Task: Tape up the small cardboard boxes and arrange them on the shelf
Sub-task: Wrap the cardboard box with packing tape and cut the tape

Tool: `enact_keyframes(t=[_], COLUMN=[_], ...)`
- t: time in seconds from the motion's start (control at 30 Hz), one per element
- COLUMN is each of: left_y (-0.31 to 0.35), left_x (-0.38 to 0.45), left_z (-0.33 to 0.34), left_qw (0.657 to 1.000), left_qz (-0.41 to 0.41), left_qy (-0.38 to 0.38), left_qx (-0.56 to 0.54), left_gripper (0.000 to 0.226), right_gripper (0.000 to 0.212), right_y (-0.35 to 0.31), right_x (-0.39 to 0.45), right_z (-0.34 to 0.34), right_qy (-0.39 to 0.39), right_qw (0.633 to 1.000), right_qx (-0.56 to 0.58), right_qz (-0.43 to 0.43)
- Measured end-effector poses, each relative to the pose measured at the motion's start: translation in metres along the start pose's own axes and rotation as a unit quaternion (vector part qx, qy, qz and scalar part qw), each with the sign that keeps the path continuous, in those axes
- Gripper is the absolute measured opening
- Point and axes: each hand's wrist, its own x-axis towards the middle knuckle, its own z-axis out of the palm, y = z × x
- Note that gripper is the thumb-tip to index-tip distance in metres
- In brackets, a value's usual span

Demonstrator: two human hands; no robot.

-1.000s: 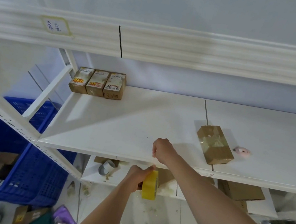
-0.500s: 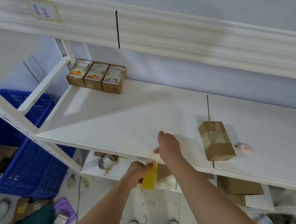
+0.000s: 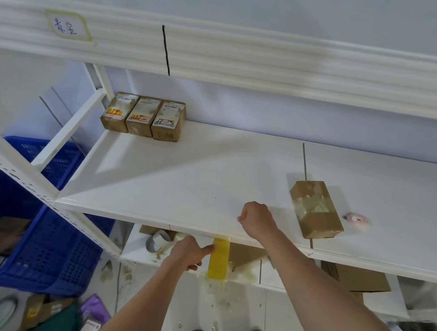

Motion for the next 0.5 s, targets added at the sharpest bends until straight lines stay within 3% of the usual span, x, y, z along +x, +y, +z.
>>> enact_keyframes(t=[0.2, 0.4, 0.5], left_y=[0.058, 0.147, 0.175], left_x=[-0.011, -0.024, -0.025], left_z=[-0.021, 0.024, 0.056], left_qw=[0.99, 0.981, 0.967], left_qz=[0.092, 0.183, 0.158], left_qy=[0.066, 0.03, -0.035], left_qx=[0.088, -0.057, -0.196], left_gripper=[0.034, 0.016, 0.042], right_gripper=[0.012, 0.015, 0.031], right_y=[0.014, 0.075, 0.113], right_x=[-0.009, -0.013, -0.012], right_z=[-0.033, -0.084, -0.101], right_qy=[0.116, 0.231, 0.206], right_qw=[0.992, 0.968, 0.971], right_qx=[0.051, 0.08, 0.058], right_qz=[0.0, 0.047, 0.106])
